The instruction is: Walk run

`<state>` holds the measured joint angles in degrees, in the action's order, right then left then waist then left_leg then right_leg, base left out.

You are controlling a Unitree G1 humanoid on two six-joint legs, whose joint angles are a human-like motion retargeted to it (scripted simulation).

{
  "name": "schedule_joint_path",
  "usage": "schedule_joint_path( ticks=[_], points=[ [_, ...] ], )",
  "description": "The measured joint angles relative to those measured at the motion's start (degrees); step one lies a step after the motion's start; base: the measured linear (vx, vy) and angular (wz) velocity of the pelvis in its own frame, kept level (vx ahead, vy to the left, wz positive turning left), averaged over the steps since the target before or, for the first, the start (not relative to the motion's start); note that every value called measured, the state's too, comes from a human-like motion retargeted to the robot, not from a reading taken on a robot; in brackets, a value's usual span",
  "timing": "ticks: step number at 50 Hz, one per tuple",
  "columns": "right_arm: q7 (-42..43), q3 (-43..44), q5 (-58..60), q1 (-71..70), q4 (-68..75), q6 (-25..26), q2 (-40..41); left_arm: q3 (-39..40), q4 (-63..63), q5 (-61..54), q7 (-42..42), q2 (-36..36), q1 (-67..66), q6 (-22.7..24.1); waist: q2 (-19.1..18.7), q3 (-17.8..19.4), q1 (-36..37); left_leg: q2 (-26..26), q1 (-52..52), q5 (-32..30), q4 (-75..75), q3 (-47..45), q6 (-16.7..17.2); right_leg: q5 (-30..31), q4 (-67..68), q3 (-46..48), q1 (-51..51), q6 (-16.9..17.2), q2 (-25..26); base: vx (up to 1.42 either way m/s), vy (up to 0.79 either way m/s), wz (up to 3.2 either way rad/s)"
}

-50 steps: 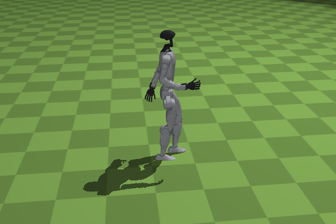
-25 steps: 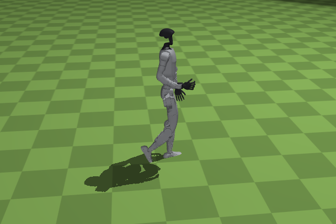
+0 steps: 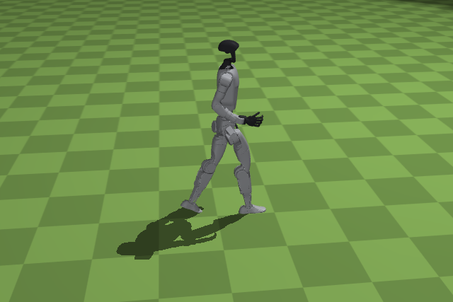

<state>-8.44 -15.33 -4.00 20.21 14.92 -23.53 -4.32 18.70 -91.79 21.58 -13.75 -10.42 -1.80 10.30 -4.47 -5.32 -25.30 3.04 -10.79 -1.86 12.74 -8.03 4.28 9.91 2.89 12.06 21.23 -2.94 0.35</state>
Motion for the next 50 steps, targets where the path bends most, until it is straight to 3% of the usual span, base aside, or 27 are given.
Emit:
schedule_joint_path(
  ticks=[3, 5, 10, 15, 20, 25, 28, 30, 33, 37, 40, 43, 47, 50],
  points=[
    [0.9, 0.9, 0.0, -1.6, 0.6, 0.9, -0.5, 0.0, -5.2, 3.0, 1.0, 0.8, -5.5, -4.4, 2.1, 0.4, 1.0, 0.8, 3.9, -15.1, 14.6, 1.3, 5.4, -3.0, 0.2, -2.2, -4.8, -0.9, -1.5, 0.76, -0.24, -0.12],
    [1.8, 0.9, 0.7, -3.2, 0.0, 0.6, -1.2, 1.1, -5.6, 3.8, -0.2, 1.5, -9.3, -6.1, 4.9, 0.6, 2.1, 2.3, 8.1, -22.1, 25.4, 0.3, 5.4, -4.5, 0.1, -2.4, -7.5, -2.4, -2.4, 0.87, -0.3, -0.36],
    [2.8, 1.8, 0.1, -7.9, -0.2, -0.1, -1.6, 4.6, -5.6, 5.1, -2.9, 1.8, -17.1, -6.9, 7.3, 1.1, 2.9, -1.6, 19.7, -12.3, 39.5, -1.3, 0.8, -8.1, -0.2, -3.0, -12.8, -4.1, -1.4, 0.65, -0.3, 0.01],
    [3.1, 2.6, -0.9, -11.0, -1.4, -0.7, -2.9, 10.5, -5.6, 0.6, -0.4, 2.7, -20.6, -4.8, 8.8, 2.2, 9.6, -6.4, 28.7, -0.2, 31.9, -9.3, -5.2, -10.6, 0.0, -7.2, -16.1, -5.3, 2.0, 0.51, -0.21, -0.82],
    [3.7, 3.2, -0.8, -12.4, -2.5, -1.0, -3.8, 12.5, -5.6, -3.3, -1.1, 4.6, -21.0, -4.0, 6.7, 4.1, 12.3, -6.3, 33.0, -0.4, 8.5, -14.0, -6.8, -13.9, -0.2, -7.8, -20.2, -6.9, 6.7, 0.63, -0.1, -0.39],
    [4.1, 3.9, -0.2, -11.8, -3.0, -1.4, -3.3, 11.9, -5.6, 0.8, -2.5, 5.6, -18.8, -2.3, 7.1, 4.4, 13.6, 0.6, 35.4, 4.8, -11.4, -10.3, -6.8, -17.0, -0.1, -7.0, -24.3, -7.4, 7.0, 0.81, -0.08, -0.23],
    [3.6, 3.6, -0.4, -10.7, -2.2, -1.3, -2.3, 11.3, -5.6, 2.6, -2.5, 5.7, -17.4, -1.8, 7.0, 4.3, 14.2, -0.1, 34.5, 1.9, -10.1, -11.8, -9.0, -17.2, 1.6, -7.2, -26.1, -7.6, 7.8, 0.61, -0.05, -0.38],
    [3.4, 2.6, -0.6, -9.4, -1.5, -1.0, -1.7, 11.4, -5.1, 2.7, -2.3, 5.8, -16.8, -2.0, 7.3, 4.1, 15.7, -1.4, 34.0, 0.0, -7.6, -14.0, -11.0, -15.6, 3.0, -9.0, -27.5, -7.0, 8.0, 1.02, -0.04, -1.03],
    [3.2, 1.9, 0.1, -6.4, -0.4, -0.6, -0.8, 11.7, -4.2, 2.0, -2.0, 5.4, -16.0, -1.5, 8.0, 2.0, 16.9, -1.1, 31.2, -4.4, -8.6, -16.3, -12.6, -8.1, 6.2, -5.9, -28.3, -3.9, 5.6, 0.88, -0.01, -0.74],
    [2.7, 0.2, 1.2, -2.4, 0.4, -0.7, 0.2, 12.0, -5.1, -1.9, -1.1, 2.4, -11.8, -1.1, 7.7, 0.6, 15.3, -1.7, 27.6, -0.6, -8.7, -15.7, -12.6, 10.8, 17.5, -6.9, -25.2, 3.3, 5.1, 0.86, 0.02, -0.15],
    [3.0, -0.5, 1.1, -0.8, -0.2, -0.8, -0.1, 10.7, -5.2, -4.8, 1.9, -0.9, -6.0, 0.5, 5.5, 2.1, 14.0, -3.2, 24.2, 2.6, -7.8, -13.2, -12.7, 19.2, 31.1, -6.5, -19.7, 7.1, 8.0, 0.74, -0.03, 0.23],
    [0.8, 0.6, 0.4, -1.1, -0.5, -1.2, -1.2, 9.4, -2.9, -7.8, 4.8, -2.5, 0.8, 0.6, 4.2, 2.9, 16.2, -4.3, 20.8, 5.1, -8.0, -14.7, -12.6, 12.1, 40.8, -4.8, -13.8, 5.2, 5.7, 0.6, 0.03, -0.45],
    [0.0, 2.8, 0.4, -1.2, -0.7, -0.4, -1.7, 8.9, 4.8, -9.8, 3.8, -1.2, 8.4, 2.0, 2.4, 3.9, 13.6, -2.9, 16.8, 7.1, -8.7, -11.3, -12.9, 0.6, 41.3, -2.3, -7.0, 1.7, 3.2, 0.64, 0.07, 0.66],
    [2.1, 3.7, 1.2, -0.6, -1.5, -0.7, -1.7, 6.9, 11.1, -12.7, 0.3, -0.2, 12.0, 4.3, 2.0, 4.0, 10.3, -0.9, 14.3, 8.4, -9.0, -7.7, -12.9, -4.8, 32.2, -0.6, -3.8, 4.0, 0.1, 0.74, -0.05, 1.07]
  ],
)
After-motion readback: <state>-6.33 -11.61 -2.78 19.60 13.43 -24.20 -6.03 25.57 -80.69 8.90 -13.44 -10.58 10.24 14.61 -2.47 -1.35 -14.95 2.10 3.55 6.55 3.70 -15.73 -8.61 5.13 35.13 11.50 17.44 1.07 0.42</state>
